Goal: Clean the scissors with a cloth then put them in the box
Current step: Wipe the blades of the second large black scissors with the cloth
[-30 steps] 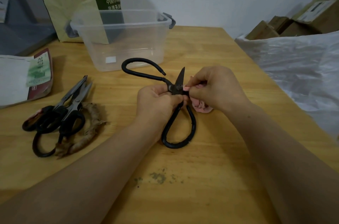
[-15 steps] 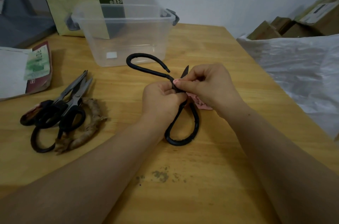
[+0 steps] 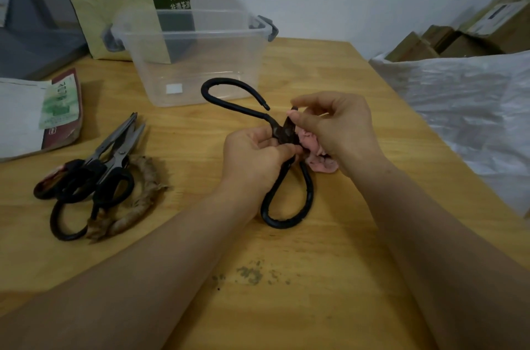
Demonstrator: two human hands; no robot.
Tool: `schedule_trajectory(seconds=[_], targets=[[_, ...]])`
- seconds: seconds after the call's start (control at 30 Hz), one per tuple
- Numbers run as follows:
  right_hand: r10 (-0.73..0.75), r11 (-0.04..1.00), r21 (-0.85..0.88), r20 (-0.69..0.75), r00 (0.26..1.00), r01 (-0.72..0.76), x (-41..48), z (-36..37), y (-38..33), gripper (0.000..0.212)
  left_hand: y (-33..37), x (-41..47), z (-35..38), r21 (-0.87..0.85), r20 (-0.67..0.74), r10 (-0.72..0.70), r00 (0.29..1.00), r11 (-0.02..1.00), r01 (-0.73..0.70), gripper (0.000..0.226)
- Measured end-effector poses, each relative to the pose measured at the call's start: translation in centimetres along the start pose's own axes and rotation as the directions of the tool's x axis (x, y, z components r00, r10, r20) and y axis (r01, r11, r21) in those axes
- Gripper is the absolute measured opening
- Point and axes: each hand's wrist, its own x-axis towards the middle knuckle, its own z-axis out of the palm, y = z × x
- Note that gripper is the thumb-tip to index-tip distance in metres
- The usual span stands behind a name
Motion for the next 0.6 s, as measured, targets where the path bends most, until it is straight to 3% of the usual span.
schedule_trajectory(seconds=[0.1, 0.17, 0.23, 0.4, 0.53, 0.6], targets=[[-0.030, 0.999, -0.025, 0.161, 0.987, 0.034, -0.4, -0.8, -0.3, 0.014, 0.0, 0.2, -0.1, 0.009, 0.000, 0.000, 1.000, 1.000, 0.000, 0.023], [-0.062, 0.985, -0.142, 0.237, 0.969, 0.097, -0.5, -0.9, -0.4, 0.021, 0.0, 0.2, -0.2, 0.014, -0.010, -0.005, 1.000, 1.000, 0.005, 0.024], [-0.091, 0.959, -0.239, 0.245, 0.965, 0.151, -0.3, -0.8, -0.4, 0.029, -0.1, 0.2, -0.2, 0.021, -0.024, -0.013, 1.000, 1.000, 0.014, 0.024], [-0.058, 0.947, -0.291, 0.259, 0.964, 0.136, -0.5, -0.6, -0.7, 0.039, 0.0, 0.1, -0.2, 0.019, -0.039, -0.037, 0.999, 0.999, 0.038, 0.022], [-0.076, 0.860, -0.469, 0.272, 0.959, 0.201, -0.1, -1.3, -0.1, 0.025, 0.2, 0.1, -0.1, 0.004, -0.036, -0.040, 0.999, 0.999, 0.041, 0.021], [-0.108, 0.854, -0.477, 0.226, 0.968, 0.207, -0.1, -1.6, 0.1, 0.017, 0.2, 0.0, -0.1, -0.008, -0.036, -0.035, 0.999, 0.999, 0.034, 0.020]])
